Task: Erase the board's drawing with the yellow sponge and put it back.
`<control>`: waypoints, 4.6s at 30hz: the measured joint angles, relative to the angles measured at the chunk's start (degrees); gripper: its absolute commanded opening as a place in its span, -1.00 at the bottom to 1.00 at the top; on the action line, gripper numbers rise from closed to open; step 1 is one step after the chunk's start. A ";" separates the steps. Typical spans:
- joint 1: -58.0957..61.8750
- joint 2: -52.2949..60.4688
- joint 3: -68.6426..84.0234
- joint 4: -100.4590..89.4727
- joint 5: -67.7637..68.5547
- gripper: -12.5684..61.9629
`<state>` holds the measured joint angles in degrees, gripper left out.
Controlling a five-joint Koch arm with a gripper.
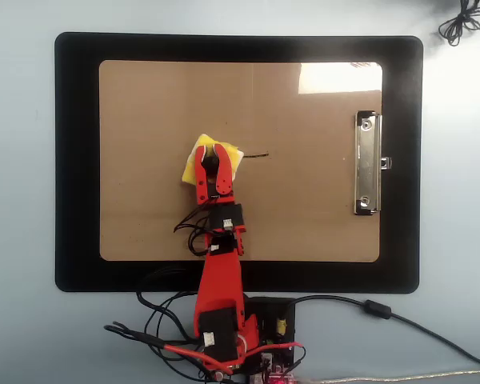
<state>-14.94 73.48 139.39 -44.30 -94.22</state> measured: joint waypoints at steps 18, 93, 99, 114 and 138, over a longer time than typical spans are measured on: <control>-0.79 -2.72 -5.98 0.00 -0.53 -0.88; -0.62 11.78 -5.19 26.46 -0.79 -0.88; -4.13 1.41 -14.41 24.96 -3.69 -0.88; -8.96 7.82 -8.88 25.58 -5.71 -0.88; 24.87 2.99 -11.34 22.24 0.44 -0.88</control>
<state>9.93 76.46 128.06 -22.06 -93.78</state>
